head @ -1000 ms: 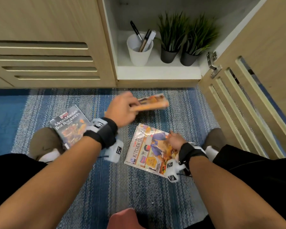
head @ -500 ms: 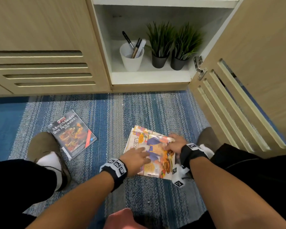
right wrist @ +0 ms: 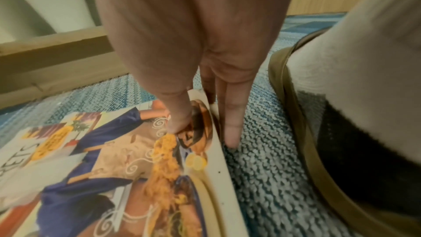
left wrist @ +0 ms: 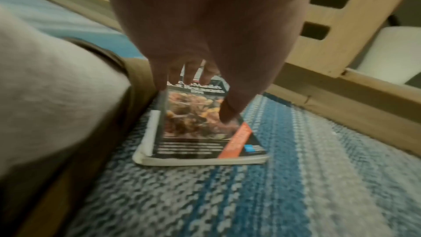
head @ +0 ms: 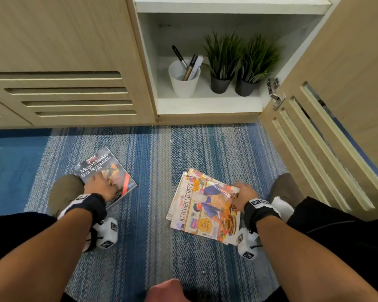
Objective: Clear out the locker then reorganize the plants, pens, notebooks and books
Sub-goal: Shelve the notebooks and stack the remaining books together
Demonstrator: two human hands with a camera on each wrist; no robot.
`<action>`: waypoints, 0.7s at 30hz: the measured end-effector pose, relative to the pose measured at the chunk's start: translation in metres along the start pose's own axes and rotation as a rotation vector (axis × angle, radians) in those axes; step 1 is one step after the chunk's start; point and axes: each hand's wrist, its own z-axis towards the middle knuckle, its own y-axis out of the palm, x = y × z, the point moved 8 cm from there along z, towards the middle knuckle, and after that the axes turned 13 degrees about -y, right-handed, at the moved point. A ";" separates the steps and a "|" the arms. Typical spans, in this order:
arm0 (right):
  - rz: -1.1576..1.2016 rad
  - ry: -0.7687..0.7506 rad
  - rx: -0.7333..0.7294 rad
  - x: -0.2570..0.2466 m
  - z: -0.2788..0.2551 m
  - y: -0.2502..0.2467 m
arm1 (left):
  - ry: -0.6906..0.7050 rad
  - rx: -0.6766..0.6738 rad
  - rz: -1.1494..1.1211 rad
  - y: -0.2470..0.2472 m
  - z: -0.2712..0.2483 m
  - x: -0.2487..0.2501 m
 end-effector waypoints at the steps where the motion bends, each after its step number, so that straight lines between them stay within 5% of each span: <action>1: 0.001 0.004 0.027 0.000 0.000 -0.002 | -0.027 -0.044 0.043 0.010 0.007 -0.012; 5: 0.031 0.031 0.049 0.003 0.003 0.000 | -0.062 -0.156 0.114 0.045 -0.002 -0.018; 11: 0.059 0.046 0.028 0.003 0.006 0.001 | 0.218 -0.055 0.184 0.063 -0.043 0.020; 13: 0.070 0.045 0.034 0.002 0.004 0.000 | 0.108 -0.035 0.014 0.057 -0.050 0.032; 16: 0.030 0.040 0.062 0.004 0.002 -0.001 | -0.238 -0.054 -0.202 0.054 -0.062 0.024; 21: 0.028 0.053 0.068 0.004 0.000 -0.002 | -0.468 -0.327 -0.624 0.068 -0.053 0.001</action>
